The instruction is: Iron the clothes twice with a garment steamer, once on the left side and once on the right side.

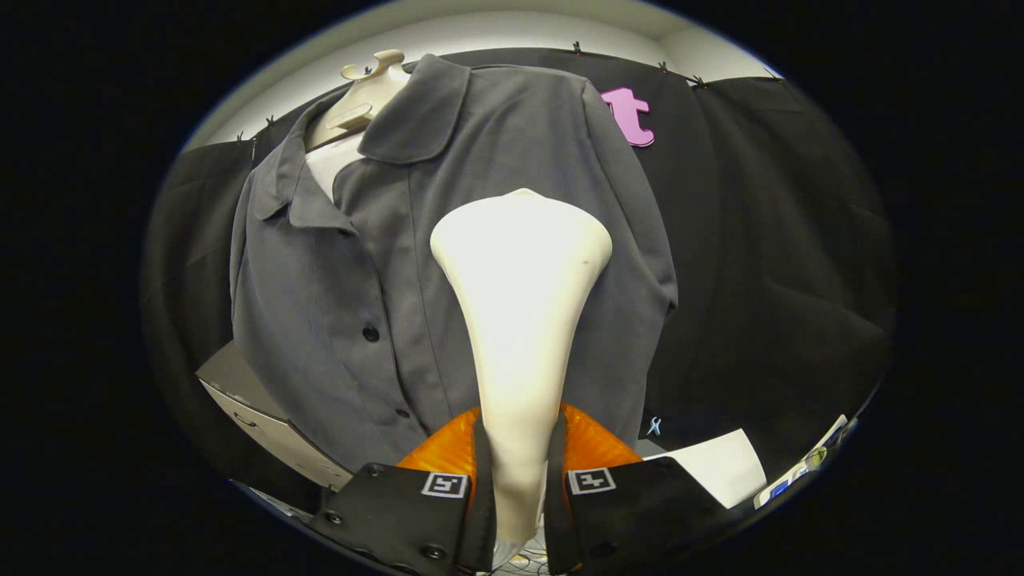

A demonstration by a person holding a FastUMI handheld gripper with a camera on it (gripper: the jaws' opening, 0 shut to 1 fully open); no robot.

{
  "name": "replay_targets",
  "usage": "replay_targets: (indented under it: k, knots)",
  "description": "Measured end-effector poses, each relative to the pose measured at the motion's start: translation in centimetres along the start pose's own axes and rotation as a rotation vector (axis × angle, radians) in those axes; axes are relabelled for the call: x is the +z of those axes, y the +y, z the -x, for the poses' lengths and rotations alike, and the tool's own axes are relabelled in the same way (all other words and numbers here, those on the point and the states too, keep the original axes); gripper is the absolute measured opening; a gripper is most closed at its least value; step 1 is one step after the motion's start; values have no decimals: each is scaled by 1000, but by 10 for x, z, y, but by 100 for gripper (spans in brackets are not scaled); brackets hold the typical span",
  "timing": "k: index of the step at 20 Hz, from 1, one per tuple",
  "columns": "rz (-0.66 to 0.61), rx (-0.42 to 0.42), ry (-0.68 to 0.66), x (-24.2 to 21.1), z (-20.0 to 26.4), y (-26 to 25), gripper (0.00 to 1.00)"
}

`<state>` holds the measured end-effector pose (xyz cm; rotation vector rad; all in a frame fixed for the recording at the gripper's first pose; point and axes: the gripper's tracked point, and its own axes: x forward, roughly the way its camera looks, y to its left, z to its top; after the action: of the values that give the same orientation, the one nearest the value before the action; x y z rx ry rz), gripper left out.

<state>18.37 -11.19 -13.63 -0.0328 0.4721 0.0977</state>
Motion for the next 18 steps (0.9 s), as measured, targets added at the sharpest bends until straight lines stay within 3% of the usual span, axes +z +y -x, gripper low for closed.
replay_targets:
  k: [18]
  knots:
    - [-29,-1,191,-139,-16,-22,32]
